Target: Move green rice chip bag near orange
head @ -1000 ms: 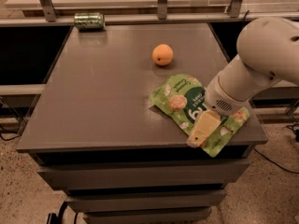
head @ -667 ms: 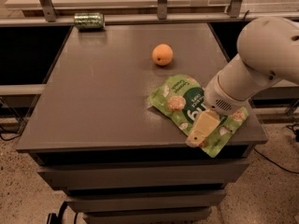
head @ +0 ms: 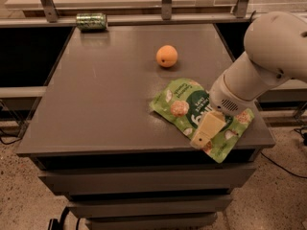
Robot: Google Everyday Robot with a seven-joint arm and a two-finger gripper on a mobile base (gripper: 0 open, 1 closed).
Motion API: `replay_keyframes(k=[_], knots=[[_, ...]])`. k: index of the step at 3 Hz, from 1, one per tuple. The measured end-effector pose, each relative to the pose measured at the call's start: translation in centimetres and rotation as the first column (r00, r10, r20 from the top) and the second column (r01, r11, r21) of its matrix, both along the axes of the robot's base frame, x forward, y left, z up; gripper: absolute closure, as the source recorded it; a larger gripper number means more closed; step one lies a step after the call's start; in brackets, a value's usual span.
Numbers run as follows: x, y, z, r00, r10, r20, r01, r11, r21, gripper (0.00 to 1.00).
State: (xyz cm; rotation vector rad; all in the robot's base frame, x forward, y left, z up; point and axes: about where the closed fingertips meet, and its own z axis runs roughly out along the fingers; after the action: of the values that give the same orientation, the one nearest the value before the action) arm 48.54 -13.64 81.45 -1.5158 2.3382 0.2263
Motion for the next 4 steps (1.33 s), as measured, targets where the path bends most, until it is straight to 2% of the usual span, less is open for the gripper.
replay_keyframes(k=[1,4], knots=[[0.0,0.0,0.23,1.0,0.0,0.0,0.0,1.0,0.0,1.0],[0.0,-0.01,1.01,1.0,0.0,0.0,0.0,1.0,0.0,1.0]])
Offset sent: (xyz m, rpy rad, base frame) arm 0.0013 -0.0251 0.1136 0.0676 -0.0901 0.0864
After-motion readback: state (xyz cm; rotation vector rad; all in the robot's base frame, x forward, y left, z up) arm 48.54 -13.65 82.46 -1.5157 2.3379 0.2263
